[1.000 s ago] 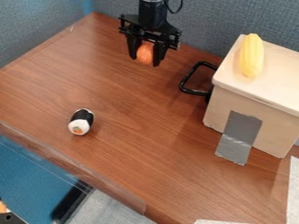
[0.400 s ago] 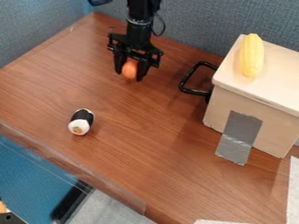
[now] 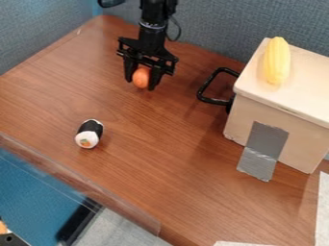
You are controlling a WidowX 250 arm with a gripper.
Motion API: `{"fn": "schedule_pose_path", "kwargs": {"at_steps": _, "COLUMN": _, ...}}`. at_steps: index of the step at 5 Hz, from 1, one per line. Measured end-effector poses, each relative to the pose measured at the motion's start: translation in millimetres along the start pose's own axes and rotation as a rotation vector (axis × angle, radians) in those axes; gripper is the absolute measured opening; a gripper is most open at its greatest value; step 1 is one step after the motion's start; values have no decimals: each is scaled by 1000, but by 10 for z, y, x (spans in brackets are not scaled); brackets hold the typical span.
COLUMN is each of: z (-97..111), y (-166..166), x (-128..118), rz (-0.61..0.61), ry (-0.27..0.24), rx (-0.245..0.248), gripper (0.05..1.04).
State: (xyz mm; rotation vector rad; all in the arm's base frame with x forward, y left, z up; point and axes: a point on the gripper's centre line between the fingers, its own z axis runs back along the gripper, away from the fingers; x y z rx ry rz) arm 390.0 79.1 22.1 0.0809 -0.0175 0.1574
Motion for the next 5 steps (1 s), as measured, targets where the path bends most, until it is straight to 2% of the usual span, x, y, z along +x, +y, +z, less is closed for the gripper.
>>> {"fn": "schedule_pose_path", "kwargs": {"at_steps": 1, "z": 7, "y": 5, "x": -5, "rz": 3, "ry": 3, "rx": 7, "gripper": 957}}
{"fn": "schedule_pose_path", "kwargs": {"at_steps": 2, "z": -22, "y": -20, "x": -40, "rz": 1, "ry": 11, "rx": 8, "gripper": 1011}}
{"fn": "schedule_pose_path", "kwargs": {"at_steps": 3, "z": 81, "y": -13, "x": -47, "rz": 3, "ry": -16, "rx": 7, "gripper": 1005}}
{"fn": "schedule_pose_path", "kwargs": {"at_steps": 4, "z": 389, "y": -3, "x": -40, "rz": 14, "ry": -91, "rx": -2, "gripper": 1001}}
{"fn": "schedule_pose_path", "kwargs": {"at_steps": 5, "z": 484, "y": -4, "x": -93, "rz": 17, "ry": -97, "rx": -7, "gripper": 1001}}
